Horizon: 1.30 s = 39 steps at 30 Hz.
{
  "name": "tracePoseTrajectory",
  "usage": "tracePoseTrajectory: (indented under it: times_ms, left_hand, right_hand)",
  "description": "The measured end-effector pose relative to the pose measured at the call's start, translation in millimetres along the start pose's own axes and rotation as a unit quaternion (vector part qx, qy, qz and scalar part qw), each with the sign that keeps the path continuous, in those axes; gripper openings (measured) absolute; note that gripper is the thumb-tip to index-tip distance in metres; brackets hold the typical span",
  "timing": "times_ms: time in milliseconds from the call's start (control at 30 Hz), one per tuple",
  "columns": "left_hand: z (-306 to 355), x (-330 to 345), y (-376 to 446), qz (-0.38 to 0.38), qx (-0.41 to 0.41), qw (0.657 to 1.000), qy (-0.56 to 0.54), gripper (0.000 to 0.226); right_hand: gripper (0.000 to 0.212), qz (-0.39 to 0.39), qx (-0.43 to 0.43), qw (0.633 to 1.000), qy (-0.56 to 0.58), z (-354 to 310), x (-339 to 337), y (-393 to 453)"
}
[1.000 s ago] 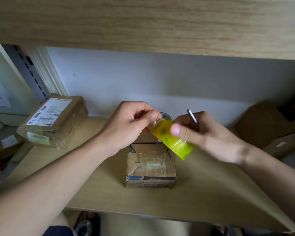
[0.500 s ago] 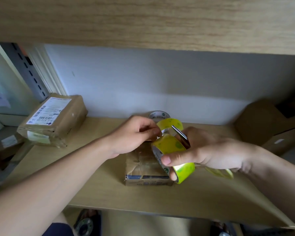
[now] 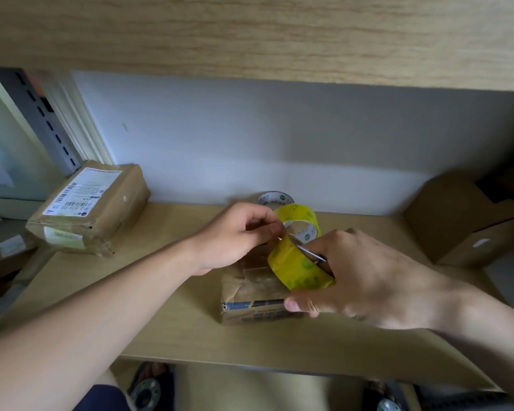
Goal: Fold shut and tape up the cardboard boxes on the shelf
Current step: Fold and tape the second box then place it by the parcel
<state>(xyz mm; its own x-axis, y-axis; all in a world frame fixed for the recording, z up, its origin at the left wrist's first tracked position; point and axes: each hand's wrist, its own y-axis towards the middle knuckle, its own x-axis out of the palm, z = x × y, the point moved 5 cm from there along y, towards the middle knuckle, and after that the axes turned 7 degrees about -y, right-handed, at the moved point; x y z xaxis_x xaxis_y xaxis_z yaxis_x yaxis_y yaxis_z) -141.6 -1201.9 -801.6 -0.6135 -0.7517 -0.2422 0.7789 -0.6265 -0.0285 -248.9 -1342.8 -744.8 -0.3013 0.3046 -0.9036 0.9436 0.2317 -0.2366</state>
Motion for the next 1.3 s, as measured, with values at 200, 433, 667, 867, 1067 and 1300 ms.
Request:
tracePoseTrajectory:
  times_ms: [200, 433, 667, 867, 1067, 1300]
  left_hand:
    - [0.9, 2.9, -0.5, 0.0, -0.006, 0.999, -0.035, 0.015]
    - [-3.4, 6.2, -2.7, 0.011, -0.031, 0.997, -0.075, 0.014]
    - [-12.1, 7.7, -4.7, 0.079, -0.087, 0.99, -0.083, 0.013]
    - [-11.8, 12.0, -4.6, 0.11, -0.069, 0.988, -0.083, 0.012]
    - [-7.2, 20.5, -6.6, 0.09, -0.043, 0.994, -0.049, 0.012]
    - [-3.1, 21.5, -9.2, 0.107, -0.06, 0.991, -0.054, 0.012]
  right_hand:
    - [0.051, 0.044, 0.015, 0.996, -0.082, 8.1, 3.0, -5.2]
    - [0.053, 0.048, 0.007, 0.993, -0.109, 16.1, 9.4, -4.6]
    - [0.043, 0.065, -0.023, 0.991, -0.114, 41.6, 11.4, 7.6]
    - [0.043, 0.071, 0.001, 0.99, -0.121, 46.9, 7.6, 4.5]
    - [0.044, 0.024, 0.047, 0.99, -0.132, 40.9, 30.6, -4.4]
    - [0.038, 0.045, 0.049, 0.995, -0.077, 49.1, 42.5, 1.3]
